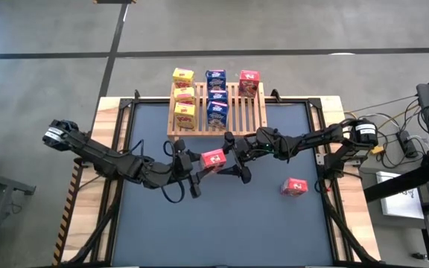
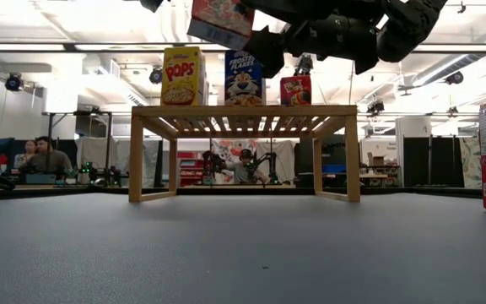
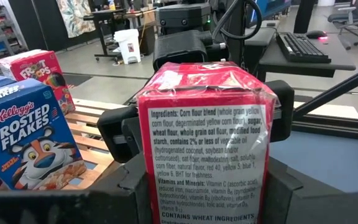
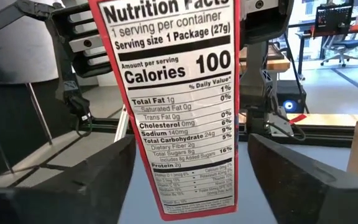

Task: Stack cereal on shelf
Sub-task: Put the bottom red cereal box on the shelf aligned with the other red cereal box

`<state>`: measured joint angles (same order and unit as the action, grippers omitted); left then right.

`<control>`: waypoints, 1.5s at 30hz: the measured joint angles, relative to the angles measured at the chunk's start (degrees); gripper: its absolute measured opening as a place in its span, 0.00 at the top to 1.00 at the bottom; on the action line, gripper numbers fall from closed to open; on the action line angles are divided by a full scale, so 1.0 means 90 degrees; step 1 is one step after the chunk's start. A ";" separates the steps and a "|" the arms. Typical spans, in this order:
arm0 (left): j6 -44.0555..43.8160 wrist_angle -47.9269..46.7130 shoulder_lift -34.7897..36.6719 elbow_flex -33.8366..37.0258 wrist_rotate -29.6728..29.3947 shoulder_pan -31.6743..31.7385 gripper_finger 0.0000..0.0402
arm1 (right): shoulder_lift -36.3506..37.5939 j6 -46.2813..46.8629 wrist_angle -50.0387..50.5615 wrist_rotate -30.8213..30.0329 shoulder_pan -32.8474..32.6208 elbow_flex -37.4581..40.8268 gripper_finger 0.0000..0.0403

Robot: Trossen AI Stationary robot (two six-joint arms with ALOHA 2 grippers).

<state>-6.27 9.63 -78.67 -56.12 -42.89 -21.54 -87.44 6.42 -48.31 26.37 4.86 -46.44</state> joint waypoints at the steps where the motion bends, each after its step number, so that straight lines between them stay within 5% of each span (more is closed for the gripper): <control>1: 0.0000 0.0000 0.0000 0.0000 0.0000 0.0000 0.58 | 0.0000 -0.0002 0.0000 0.0002 0.0000 0.0000 0.30; 8: 0.0001 0.0000 0.0000 0.0000 0.0008 0.0000 0.58 | 0.0000 -0.0053 0.0001 0.0060 0.0002 0.0002 0.48; 16: -0.0065 0.0005 0.0000 0.0000 0.0014 0.0000 0.56 | 0.0000 -0.0053 0.0002 0.0073 0.0002 0.0002 0.51; 29: -0.0079 -0.0652 0.0325 -0.0179 0.0175 -0.0137 0.26 | 0.0188 -0.0103 0.0156 0.0066 0.0118 0.0010 0.52; 36: -0.0559 -0.1663 0.1040 -0.0154 0.0078 -0.0420 0.25 | 0.1074 -0.0520 0.1590 0.0006 0.0324 0.0010 0.52; 45: -0.0698 -0.1782 0.1361 0.0195 -0.0131 -0.0730 0.30 | 0.3260 -0.1779 0.3975 -0.1655 0.0630 0.0073 0.52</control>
<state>-12.56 -6.41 -66.42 -54.36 -44.07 -28.11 -58.09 -9.60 -12.54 11.48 10.53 -45.78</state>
